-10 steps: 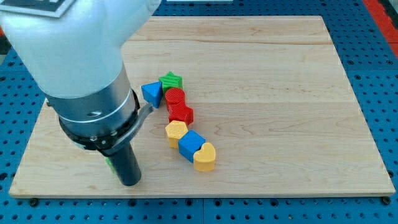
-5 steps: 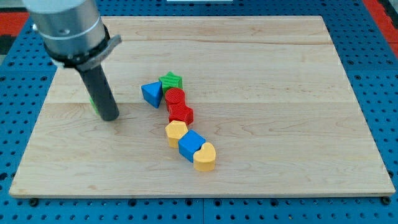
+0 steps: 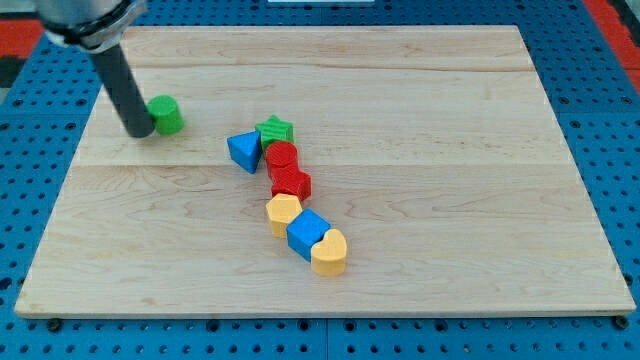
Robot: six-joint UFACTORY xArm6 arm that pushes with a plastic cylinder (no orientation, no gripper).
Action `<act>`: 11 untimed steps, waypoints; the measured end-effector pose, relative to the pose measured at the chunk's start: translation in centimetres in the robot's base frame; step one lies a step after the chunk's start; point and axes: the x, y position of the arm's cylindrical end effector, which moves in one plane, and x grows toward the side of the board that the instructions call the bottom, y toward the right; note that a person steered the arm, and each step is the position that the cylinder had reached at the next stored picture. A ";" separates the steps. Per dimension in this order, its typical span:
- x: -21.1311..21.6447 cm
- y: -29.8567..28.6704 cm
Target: Move the green blocks diagonal top left to the red circle
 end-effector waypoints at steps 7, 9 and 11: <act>3.5 24.4; 0.4 17.6; -1.3 25.7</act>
